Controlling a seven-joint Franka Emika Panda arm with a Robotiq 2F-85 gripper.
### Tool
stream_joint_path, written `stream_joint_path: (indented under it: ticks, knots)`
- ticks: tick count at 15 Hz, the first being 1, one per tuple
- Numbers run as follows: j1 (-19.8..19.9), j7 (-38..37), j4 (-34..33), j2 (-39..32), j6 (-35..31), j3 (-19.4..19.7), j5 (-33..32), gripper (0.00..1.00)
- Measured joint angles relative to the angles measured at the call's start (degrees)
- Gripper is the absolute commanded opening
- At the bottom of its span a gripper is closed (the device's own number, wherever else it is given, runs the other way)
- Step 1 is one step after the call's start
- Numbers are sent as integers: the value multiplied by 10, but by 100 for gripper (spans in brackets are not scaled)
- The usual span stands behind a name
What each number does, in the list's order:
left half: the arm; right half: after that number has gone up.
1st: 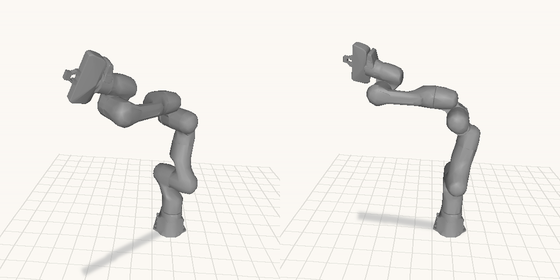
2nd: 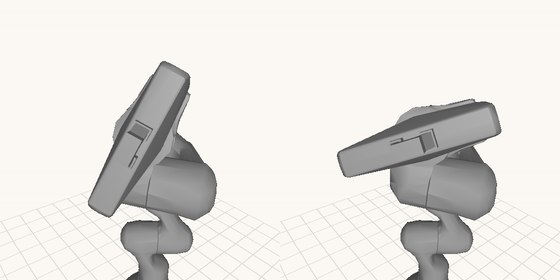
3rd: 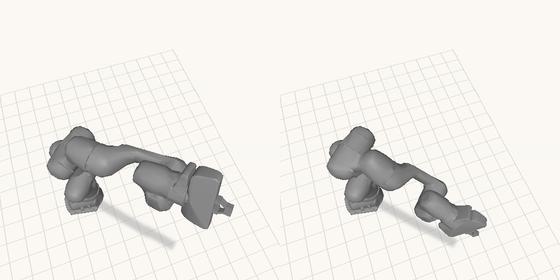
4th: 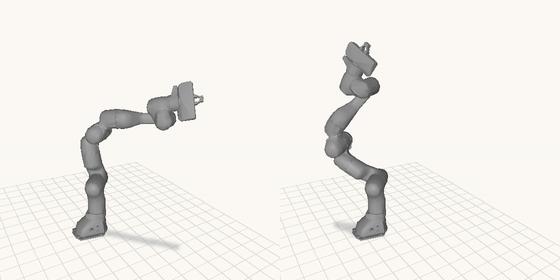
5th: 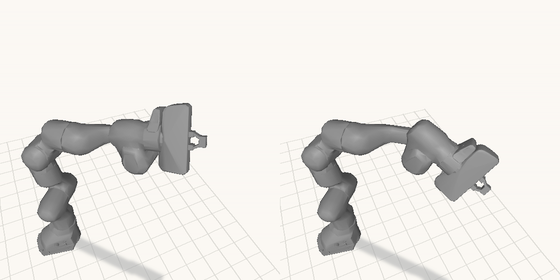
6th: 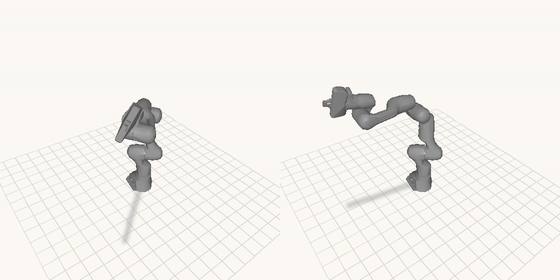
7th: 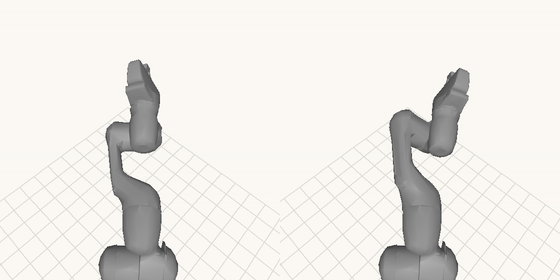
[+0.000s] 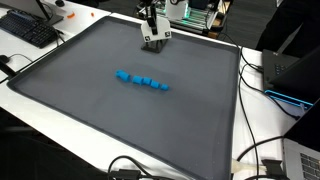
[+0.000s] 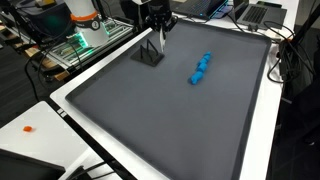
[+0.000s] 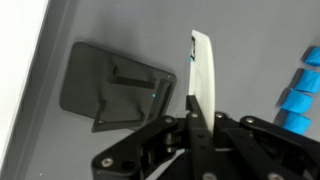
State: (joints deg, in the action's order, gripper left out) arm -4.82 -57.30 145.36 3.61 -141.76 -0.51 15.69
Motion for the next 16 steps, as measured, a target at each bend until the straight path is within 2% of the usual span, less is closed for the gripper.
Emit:
stream_joint_path:
  ticks: [8,16]
  knots:
    - [7,-42,67,0,-105,-4,0,1]
    - [17,-100,107,-2,-169,-5,-1,1]
